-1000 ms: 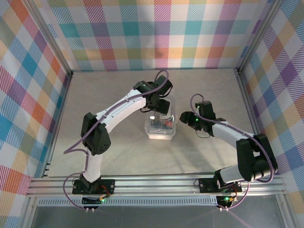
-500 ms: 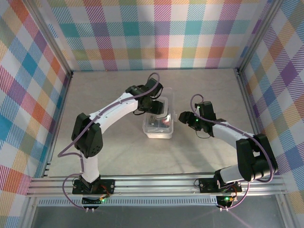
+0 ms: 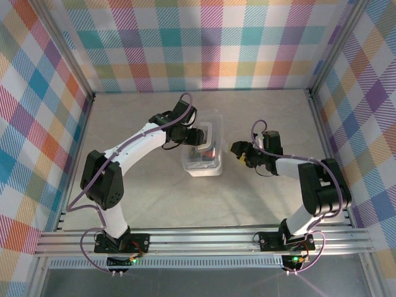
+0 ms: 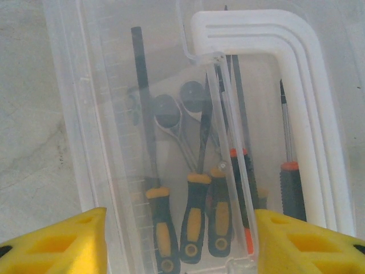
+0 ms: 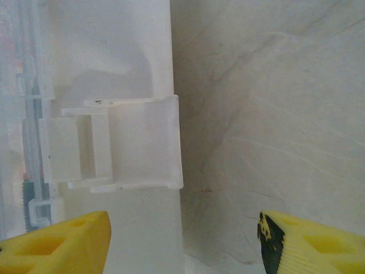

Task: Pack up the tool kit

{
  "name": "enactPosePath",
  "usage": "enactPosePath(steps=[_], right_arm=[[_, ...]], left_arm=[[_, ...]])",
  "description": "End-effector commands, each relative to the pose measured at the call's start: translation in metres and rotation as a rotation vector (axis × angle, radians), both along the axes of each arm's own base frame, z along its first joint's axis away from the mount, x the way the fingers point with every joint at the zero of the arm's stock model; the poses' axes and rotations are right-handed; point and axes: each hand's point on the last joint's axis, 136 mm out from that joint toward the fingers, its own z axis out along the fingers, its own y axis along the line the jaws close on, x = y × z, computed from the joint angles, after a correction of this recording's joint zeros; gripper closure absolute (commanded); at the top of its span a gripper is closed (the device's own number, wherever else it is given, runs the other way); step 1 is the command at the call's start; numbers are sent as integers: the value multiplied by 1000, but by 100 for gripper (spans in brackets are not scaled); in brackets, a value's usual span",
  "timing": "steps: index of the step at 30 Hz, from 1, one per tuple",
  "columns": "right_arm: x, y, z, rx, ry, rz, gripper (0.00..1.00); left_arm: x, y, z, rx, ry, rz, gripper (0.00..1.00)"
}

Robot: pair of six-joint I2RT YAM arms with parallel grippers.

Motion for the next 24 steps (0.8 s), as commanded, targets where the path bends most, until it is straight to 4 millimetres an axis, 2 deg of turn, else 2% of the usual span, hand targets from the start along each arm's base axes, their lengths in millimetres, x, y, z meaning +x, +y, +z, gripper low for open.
enactPosePath(steps=[1,5,13,18,24], right_arm=[[18,16,28,137,-70,49,30],[30,23,31,211,-76,58,27],[40,31,32,313,-71,63,25],[42,34,31,352,-58,74,26],[37,34,48,374,-88,89,27]], left_arm=[[-28,38,-71,147,222,33,41],[-29,37,-70,132,223,25,42],[-29,36,-67,125,226,20,44],[-29,35,-65,121,221,17,44],[-27,33,-61,116,219,18,45]])
